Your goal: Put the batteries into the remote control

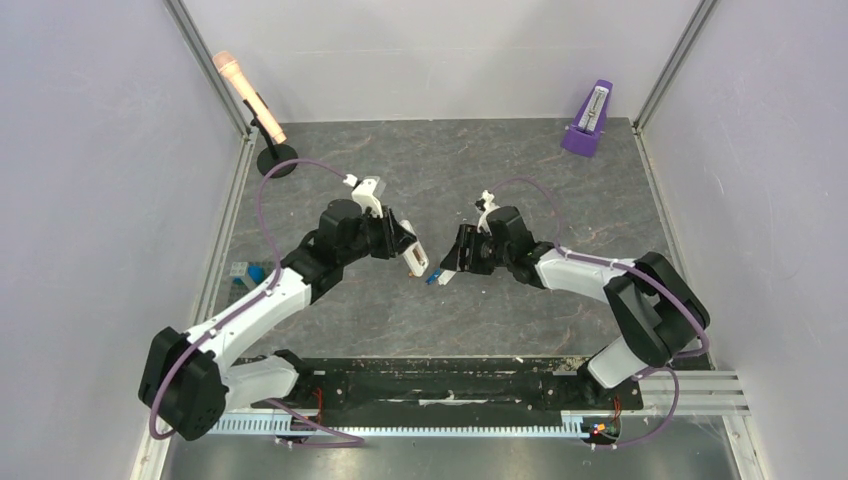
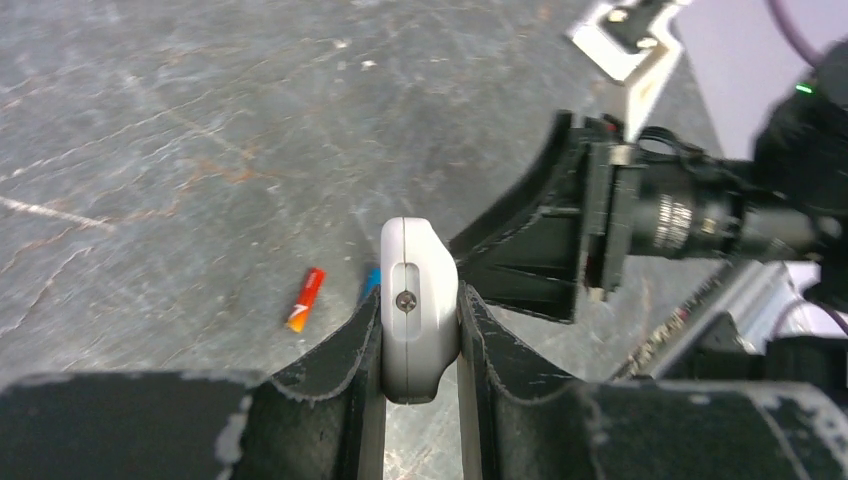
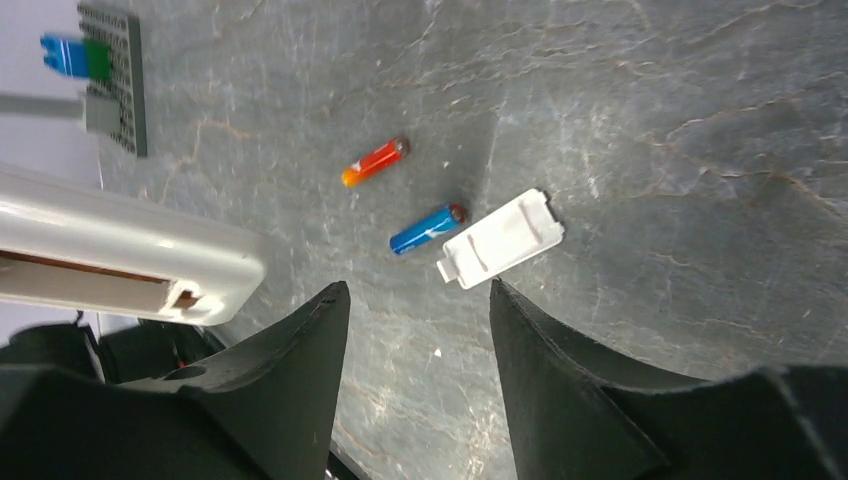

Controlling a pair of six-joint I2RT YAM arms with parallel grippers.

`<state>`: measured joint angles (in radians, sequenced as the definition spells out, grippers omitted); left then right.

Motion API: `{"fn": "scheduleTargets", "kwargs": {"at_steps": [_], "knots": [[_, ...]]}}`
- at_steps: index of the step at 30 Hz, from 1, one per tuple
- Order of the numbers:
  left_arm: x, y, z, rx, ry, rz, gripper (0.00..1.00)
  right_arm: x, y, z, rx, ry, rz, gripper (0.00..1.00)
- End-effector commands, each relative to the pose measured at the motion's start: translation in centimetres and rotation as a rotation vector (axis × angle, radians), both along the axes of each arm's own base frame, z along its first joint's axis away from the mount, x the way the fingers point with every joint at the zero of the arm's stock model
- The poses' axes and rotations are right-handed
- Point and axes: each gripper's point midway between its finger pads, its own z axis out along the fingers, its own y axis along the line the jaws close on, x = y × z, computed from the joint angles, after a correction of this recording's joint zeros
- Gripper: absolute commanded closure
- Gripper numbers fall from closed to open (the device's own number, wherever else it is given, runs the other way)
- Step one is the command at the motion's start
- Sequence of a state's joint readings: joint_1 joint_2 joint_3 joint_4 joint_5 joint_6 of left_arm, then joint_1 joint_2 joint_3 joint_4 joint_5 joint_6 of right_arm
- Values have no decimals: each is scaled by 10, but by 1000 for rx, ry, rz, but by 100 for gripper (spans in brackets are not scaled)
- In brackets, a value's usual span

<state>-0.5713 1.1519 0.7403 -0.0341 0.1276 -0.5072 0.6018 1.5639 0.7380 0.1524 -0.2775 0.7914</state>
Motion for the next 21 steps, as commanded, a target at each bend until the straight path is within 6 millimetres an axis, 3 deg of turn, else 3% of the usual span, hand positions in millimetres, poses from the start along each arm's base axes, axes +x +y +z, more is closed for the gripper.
{"fn": "scheduleTargets", "kwargs": {"at_steps": [1,6,12,15,21], "knots": [[-24,-21,60,-71,-146,-262,98,-13,8,31,29,-116,166,42],[-37,-18,74,-20,-150,-340,98,-26,4,51,49,-184,228,35],[-21,14,75,73,-151,-140,98,-14,-8,48,-33,-183,141,35],[-16,31,76,84,-148,-21,98,-2,3,54,-119,-192,68,40],[-17,61,76,79,-142,161,98,10,25,37,-283,-108,-116,50]]}}
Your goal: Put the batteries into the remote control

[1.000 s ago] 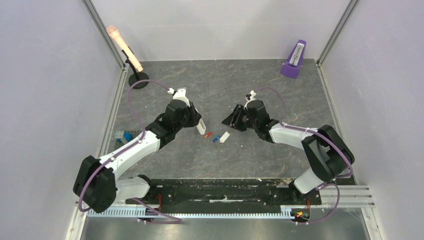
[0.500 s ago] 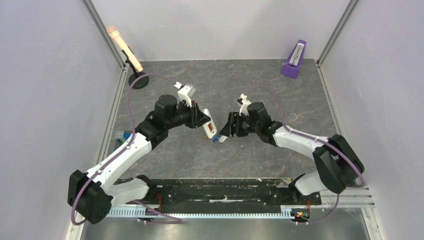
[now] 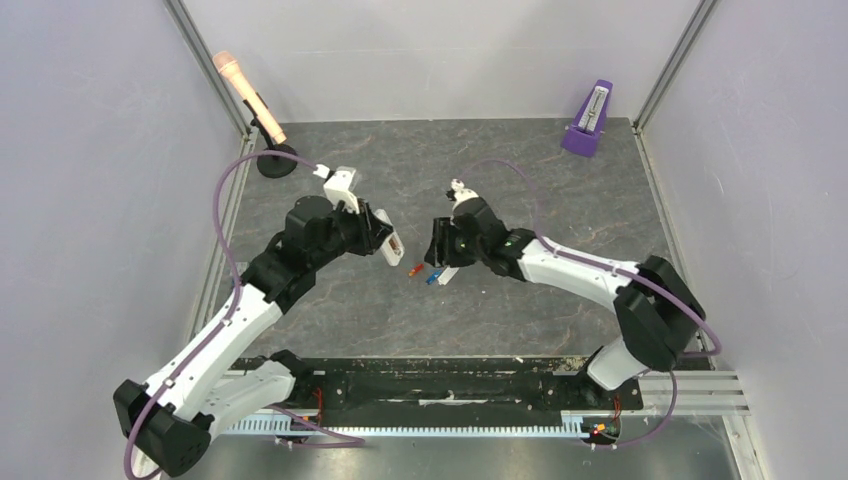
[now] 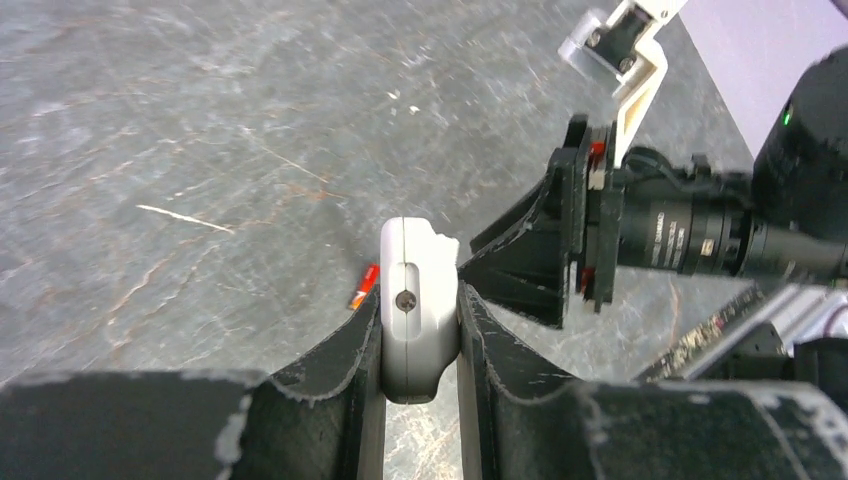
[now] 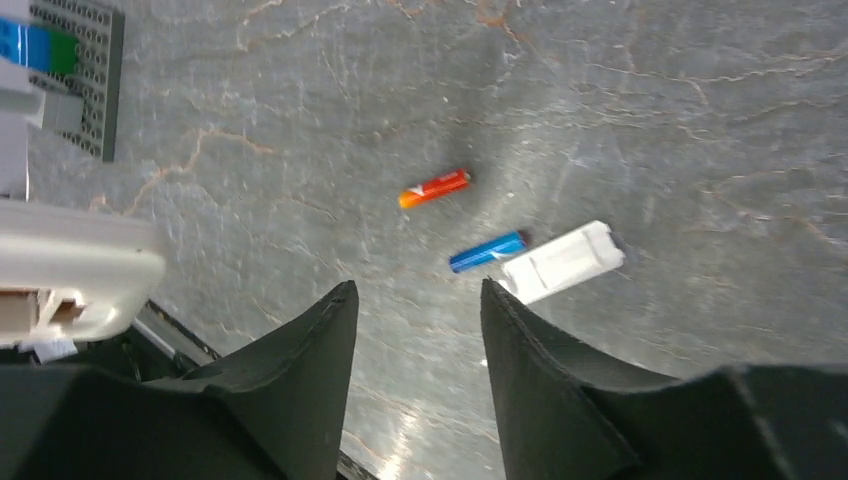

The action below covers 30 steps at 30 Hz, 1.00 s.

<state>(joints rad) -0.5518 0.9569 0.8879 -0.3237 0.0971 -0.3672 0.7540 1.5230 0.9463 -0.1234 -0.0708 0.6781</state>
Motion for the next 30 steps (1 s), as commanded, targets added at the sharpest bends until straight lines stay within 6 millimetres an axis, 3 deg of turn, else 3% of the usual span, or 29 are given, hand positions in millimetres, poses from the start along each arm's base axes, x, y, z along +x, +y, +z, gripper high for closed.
{"fn": "scheduleTargets", "kwargs": {"at_steps": [1,9,13,19,24,27,30], "knots": [[4,33,7,-13,-18,202,98,16,2,-7,-107,13,-217,51],[-5,63,14,0,-58,317,98,8,8,-42,-176,116,-376,53],[-9,67,17,-7,-70,325,98,9,26,-44,-252,50,-266,54],[-7,85,16,28,-79,414,98,24,30,-30,-319,-99,-139,50],[-3,93,17,48,-90,458,98,37,49,-30,-354,-92,-117,50],[-2,97,18,62,-95,477,98,44,50,-32,-393,-115,-94,50],[-1,102,18,61,-78,515,98,46,43,-36,-377,-25,-170,48]]}}
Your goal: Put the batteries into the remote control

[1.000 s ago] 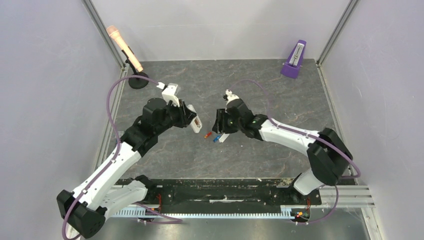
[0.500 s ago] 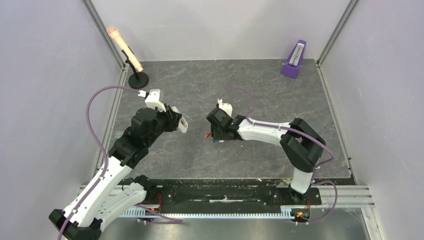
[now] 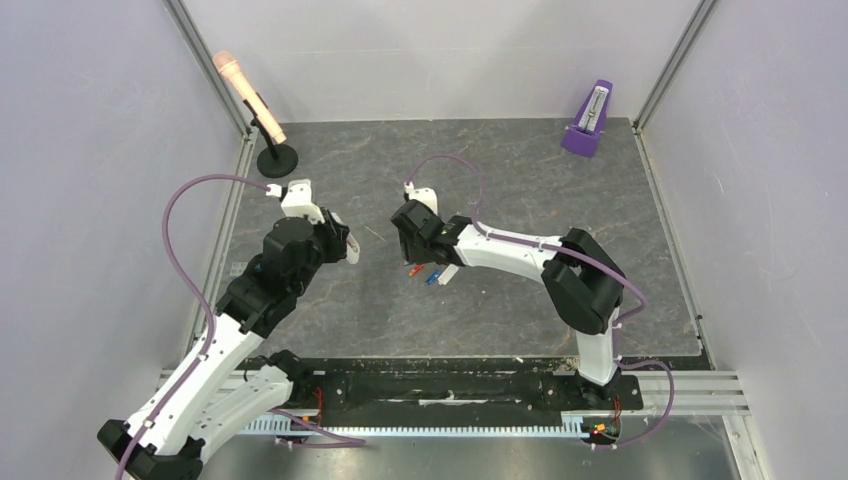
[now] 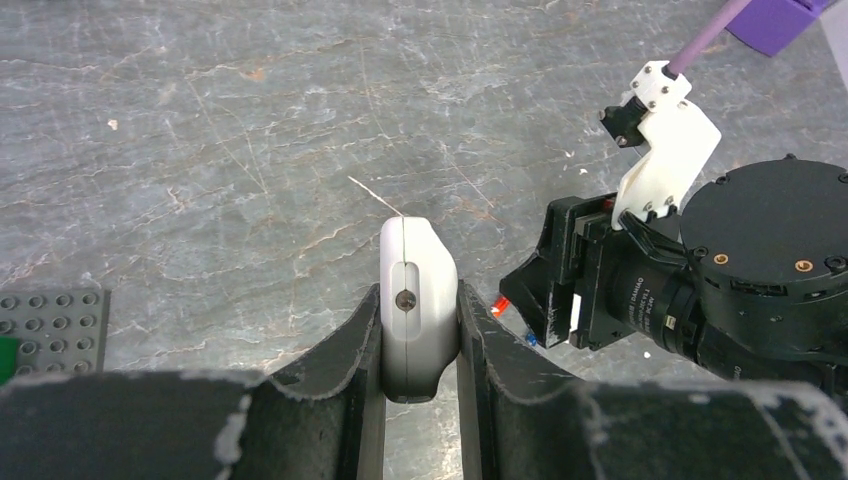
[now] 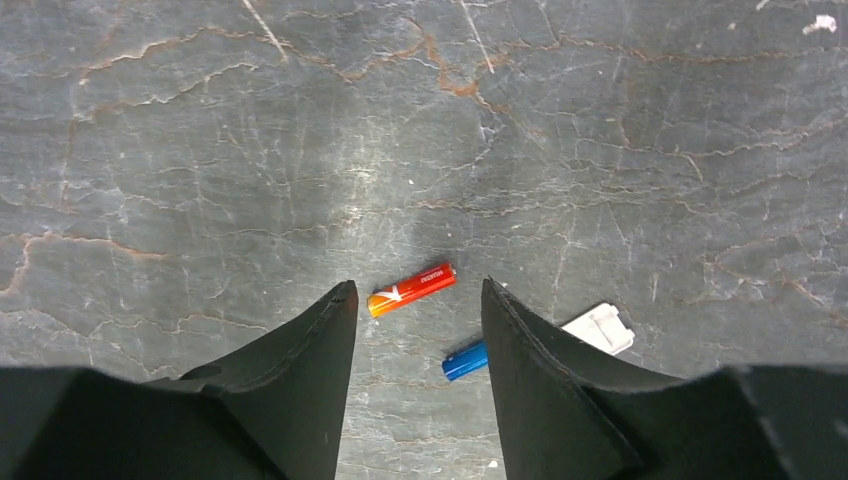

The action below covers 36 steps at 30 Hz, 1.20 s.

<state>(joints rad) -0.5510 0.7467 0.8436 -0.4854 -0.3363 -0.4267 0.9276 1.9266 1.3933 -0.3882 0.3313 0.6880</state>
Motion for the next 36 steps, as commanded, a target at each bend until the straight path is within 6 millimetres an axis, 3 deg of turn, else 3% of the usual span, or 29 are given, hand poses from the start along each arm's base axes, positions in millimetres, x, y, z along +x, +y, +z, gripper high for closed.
{"fn": "scheduleTargets", "kwargs": {"at_steps": [1,7,19,24,30,36], "knots": [[6,13,10,-28,-13,105,98,9,-8,1,-10,61,-97,48],[12,12,1,-54,5,144,98,-8,9,-25,119,234,-277,55],[18,8,-10,-72,-2,150,98,-6,0,-46,101,288,-518,61],[19,6,-13,-74,-2,143,98,-8,-2,-59,52,314,-544,64],[20,13,-14,-67,-25,175,98,-11,-21,-71,-34,296,-575,65],[18,18,-12,-78,-54,191,98,-12,-26,-80,-121,279,-487,72]]}}
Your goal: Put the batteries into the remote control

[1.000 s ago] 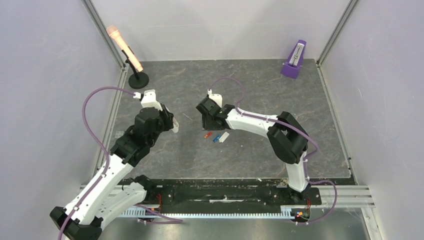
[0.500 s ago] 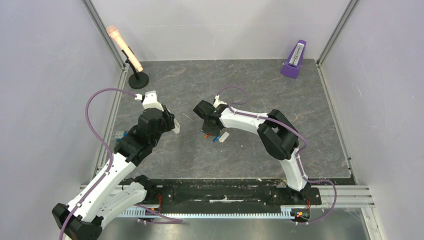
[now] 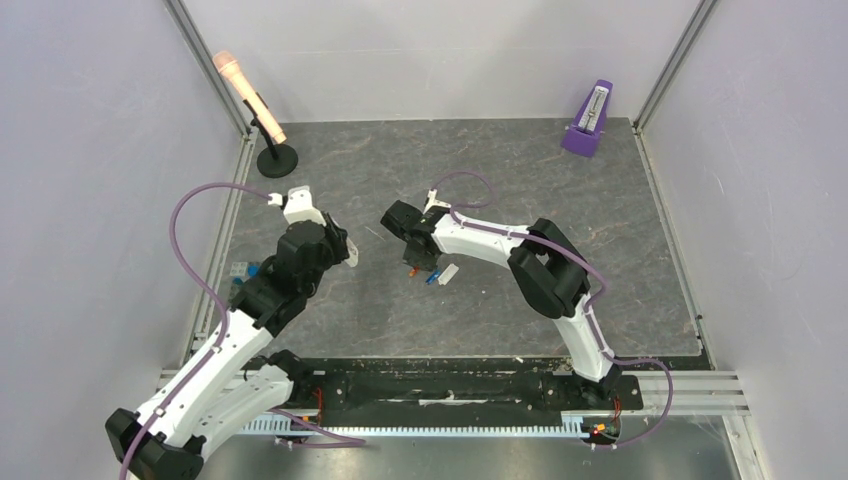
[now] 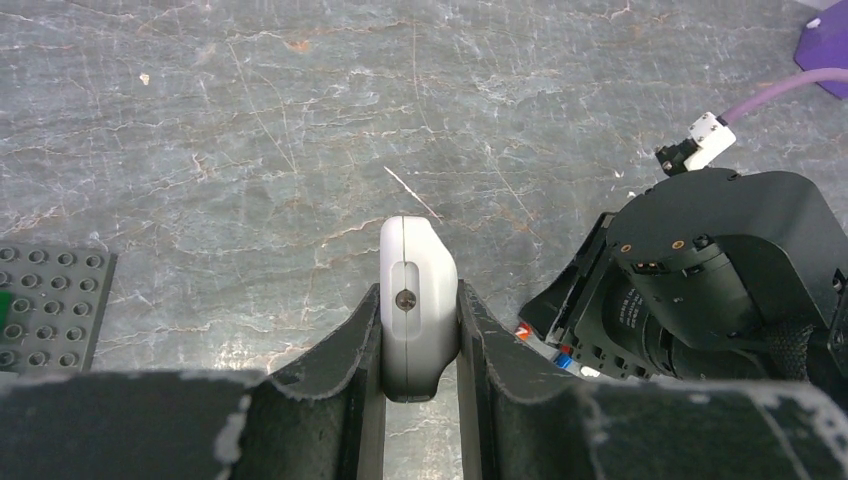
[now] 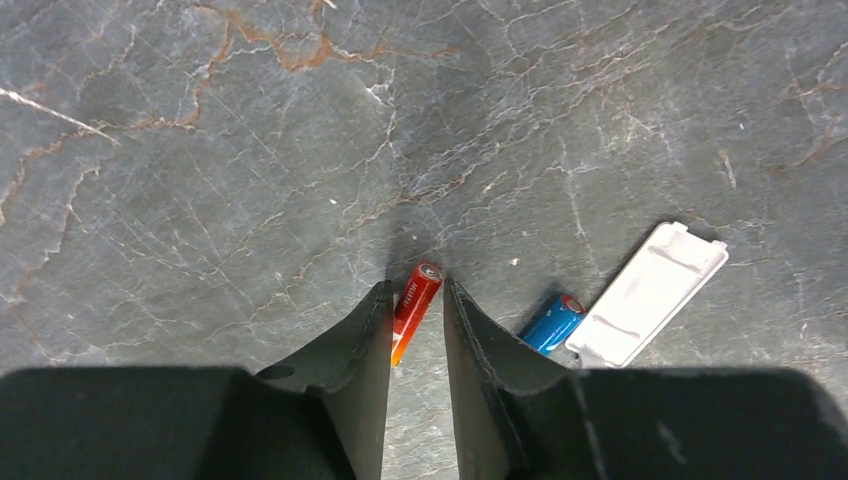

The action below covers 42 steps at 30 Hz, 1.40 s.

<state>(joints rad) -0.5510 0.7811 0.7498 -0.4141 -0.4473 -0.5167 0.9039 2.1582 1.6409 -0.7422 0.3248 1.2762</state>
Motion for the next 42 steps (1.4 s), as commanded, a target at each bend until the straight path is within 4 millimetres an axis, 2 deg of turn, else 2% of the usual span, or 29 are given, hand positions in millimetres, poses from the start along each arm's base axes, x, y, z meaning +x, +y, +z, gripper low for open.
{"fn": "scheduleTargets", "kwargs": {"at_steps": [1,4,8,12,14,17,18,20,23,30,34,42], "knots": [[6,8,22,-56,-95,62,98,-8,-22,-30,-171,26,83,74],[3,15,23,-44,-101,88,98,-16,-22,-36,-214,29,150,77],[-1,21,27,-40,-112,103,98,-29,-32,-51,-269,59,201,83],[-7,15,28,-67,-110,62,98,-23,-32,-45,-291,16,293,98],[-10,7,25,-80,-92,18,98,-12,-27,-27,-271,-48,337,100],[-12,-11,17,-96,-43,-71,98,4,-22,15,-176,-179,380,100],[-13,-16,15,-106,-22,-95,98,9,-25,35,-150,-227,389,100],[-15,-31,11,-140,17,-154,98,13,-34,63,-117,-291,423,100],[-19,-60,12,-224,54,-269,98,10,-49,102,-62,-380,516,100],[-29,-120,38,-454,148,-490,98,-23,-55,209,136,-673,772,100],[-35,-138,55,-529,198,-566,98,-56,-45,253,303,-812,912,100],[-43,-163,83,-667,339,-660,98,-102,-38,281,463,-951,1123,99]]}}
